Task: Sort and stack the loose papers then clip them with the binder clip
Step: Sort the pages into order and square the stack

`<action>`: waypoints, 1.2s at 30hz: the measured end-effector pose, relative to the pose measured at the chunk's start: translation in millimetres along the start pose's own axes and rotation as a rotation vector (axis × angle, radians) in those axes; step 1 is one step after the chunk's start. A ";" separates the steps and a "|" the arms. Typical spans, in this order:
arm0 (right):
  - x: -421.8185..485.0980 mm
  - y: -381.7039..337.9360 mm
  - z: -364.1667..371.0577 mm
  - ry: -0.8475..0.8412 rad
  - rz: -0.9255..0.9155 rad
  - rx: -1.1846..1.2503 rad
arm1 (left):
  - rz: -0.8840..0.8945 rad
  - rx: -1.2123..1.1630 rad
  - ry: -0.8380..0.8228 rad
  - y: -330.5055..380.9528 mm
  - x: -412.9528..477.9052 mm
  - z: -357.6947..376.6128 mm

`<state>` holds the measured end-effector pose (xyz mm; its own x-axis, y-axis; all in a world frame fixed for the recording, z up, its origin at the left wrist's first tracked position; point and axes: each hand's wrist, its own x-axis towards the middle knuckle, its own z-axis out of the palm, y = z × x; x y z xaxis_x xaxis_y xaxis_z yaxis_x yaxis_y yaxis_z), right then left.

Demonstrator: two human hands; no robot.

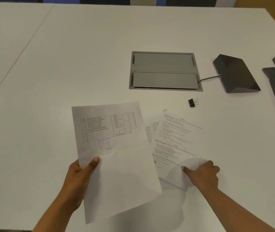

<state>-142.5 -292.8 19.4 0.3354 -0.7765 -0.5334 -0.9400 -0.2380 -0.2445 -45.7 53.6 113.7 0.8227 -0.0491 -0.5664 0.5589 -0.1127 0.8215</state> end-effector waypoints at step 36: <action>-9.8 -18.9 0.6 -0.059 -0.148 0.096 | -0.041 -0.026 0.072 -24.4 2.4 -6.8</action>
<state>-128.0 -280.3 28.7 0.4753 -0.7008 -0.5319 -0.8708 -0.2884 -0.3982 -56.6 63.0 92.7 0.8040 0.0263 -0.5941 0.5939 -0.0869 0.7998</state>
